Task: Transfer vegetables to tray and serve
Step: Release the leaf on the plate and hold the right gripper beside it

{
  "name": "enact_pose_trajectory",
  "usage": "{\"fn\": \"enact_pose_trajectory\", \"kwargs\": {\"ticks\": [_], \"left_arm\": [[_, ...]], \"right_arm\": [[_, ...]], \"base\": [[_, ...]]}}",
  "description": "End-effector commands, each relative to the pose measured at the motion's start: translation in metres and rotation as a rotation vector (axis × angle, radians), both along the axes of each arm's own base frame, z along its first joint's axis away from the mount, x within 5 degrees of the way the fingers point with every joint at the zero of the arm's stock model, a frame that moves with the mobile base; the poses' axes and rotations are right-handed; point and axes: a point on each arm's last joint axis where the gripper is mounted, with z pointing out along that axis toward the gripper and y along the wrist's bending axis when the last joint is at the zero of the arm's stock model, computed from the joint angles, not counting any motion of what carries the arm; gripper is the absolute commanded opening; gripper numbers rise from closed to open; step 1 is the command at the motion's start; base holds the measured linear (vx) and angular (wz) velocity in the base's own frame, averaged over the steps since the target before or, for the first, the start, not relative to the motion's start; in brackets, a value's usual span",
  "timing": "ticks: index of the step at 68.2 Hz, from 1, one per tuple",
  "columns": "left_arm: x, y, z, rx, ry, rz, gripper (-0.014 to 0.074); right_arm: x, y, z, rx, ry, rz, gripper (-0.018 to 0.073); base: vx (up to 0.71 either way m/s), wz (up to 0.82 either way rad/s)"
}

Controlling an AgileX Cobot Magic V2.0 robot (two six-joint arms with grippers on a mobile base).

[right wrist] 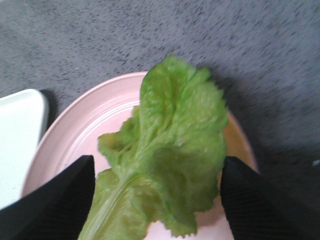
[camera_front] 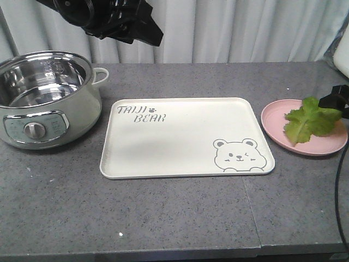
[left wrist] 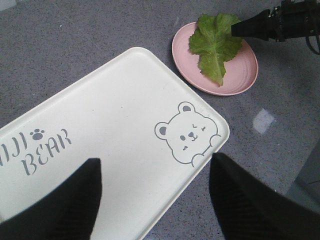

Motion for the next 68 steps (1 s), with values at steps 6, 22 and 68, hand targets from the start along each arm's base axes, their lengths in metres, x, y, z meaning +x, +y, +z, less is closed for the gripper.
{"fn": "enact_pose_trajectory", "kwargs": {"ticks": [6,22,68], "left_arm": [[-0.017,0.004,0.026,-0.063,-0.065,-0.005,0.044],[-0.017,0.004,0.026,-0.063,-0.065,-0.005,0.044],[-0.017,0.004,0.026,-0.063,-0.065,-0.005,0.044]], "right_arm": [[0.002,-0.007,0.055,-0.109,-0.098,-0.015,0.0517],[0.0,-0.011,0.069,-0.134,-0.035,-0.022,0.0501],[-0.014,-0.012,0.036,-0.074,0.29,-0.011,0.0436]], "base": [[0.0,0.0],[0.0,0.0],[0.0,0.0]]}}
